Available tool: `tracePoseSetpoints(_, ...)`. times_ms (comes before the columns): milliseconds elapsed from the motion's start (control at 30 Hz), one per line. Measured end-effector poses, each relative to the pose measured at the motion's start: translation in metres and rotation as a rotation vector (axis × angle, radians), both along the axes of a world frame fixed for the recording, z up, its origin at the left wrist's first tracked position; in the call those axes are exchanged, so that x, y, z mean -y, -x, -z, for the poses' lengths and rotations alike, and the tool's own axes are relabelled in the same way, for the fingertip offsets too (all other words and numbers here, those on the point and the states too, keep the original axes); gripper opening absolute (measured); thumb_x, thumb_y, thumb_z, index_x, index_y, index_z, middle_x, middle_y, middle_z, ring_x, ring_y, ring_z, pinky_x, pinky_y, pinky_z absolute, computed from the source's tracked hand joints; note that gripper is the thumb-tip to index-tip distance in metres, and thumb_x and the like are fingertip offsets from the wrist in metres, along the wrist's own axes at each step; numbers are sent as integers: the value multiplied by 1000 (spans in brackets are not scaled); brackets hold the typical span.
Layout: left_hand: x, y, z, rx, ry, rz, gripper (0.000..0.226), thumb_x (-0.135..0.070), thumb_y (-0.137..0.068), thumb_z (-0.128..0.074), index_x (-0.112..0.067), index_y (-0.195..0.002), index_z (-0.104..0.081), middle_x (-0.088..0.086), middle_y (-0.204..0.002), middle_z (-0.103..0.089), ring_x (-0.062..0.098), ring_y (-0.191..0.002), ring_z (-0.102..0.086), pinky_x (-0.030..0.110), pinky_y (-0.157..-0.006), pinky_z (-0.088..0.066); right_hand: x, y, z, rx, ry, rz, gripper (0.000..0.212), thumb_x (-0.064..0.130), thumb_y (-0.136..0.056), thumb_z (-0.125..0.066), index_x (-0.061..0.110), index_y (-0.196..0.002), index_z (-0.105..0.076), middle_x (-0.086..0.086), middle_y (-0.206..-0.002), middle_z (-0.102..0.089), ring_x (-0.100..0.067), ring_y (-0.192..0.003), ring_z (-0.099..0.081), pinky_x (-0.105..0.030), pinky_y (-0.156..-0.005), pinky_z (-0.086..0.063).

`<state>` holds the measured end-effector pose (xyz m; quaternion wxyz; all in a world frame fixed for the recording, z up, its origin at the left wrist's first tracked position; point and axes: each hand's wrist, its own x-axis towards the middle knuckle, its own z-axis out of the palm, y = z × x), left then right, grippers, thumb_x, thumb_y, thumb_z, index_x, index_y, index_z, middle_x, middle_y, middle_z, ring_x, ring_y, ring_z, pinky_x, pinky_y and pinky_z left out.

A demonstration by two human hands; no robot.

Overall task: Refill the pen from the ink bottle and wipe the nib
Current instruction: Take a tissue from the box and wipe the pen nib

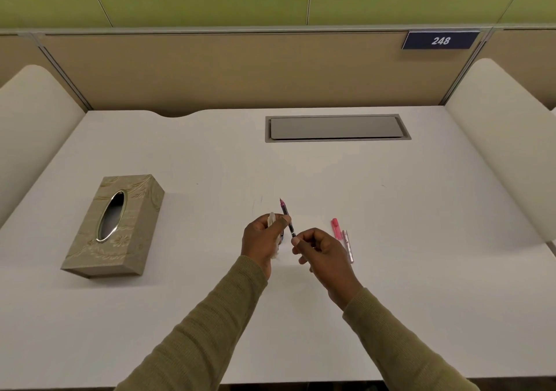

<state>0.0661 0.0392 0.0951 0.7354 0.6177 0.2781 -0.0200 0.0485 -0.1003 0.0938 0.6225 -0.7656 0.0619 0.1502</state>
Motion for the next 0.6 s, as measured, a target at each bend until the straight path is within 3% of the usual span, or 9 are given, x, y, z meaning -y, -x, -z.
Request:
tracePoseSetpoints(200,2,-1,1,-4,-26,22,23,-27,-84,-72,-4,-88,-71,11,-78,-55,21,-66,-43,32,-61,-40,3,-1,2,-3,-17,-18,11,32,-94,-66,24,-89,-71,2,-84,-77,-8,-72,-68,-21,-64,-47)
tracePoseSetpoints(333,3,-3,1,-23,-44,5,29,-29,-84,-73,0,-88,-69,10,-71,-47,18,-60,-38,32,-59,-37,10,-5,10,-19,-10,53,23,45,-96,-62,25,-93,-71,2,-86,-77,-5,-76,-68,-24,-66,-50)
tracePoseSetpoints(400,2,-5,0,-26,-31,-3,20,-26,-84,-74,-5,-82,-71,8,-68,-48,17,-56,-37,33,-60,-39,22,-13,24,54,156,179,23,46,-94,-65,24,-92,-69,4,-87,-75,2,-80,-67,-24,-71,-51)
tracePoseSetpoints(500,1,-7,-2,-24,-17,-2,12,-21,-85,-73,-12,-78,-70,5,-62,-49,16,-53,-38,34,-63,-42,45,-28,49,122,538,252,24,39,-92,-66,20,-107,-63,-1,-104,-68,-19,-92,-66,-29,-74,-47)
tracePoseSetpoints(600,1,-8,-3,-17,-16,6,11,-19,-87,-71,-11,-79,-69,7,-67,-53,15,-52,-40,25,-51,-38,61,-37,68,18,744,168,41,36,-90,-70,14,-121,-56,-10,-118,-57,-32,-107,-59,-38,-83,-47)
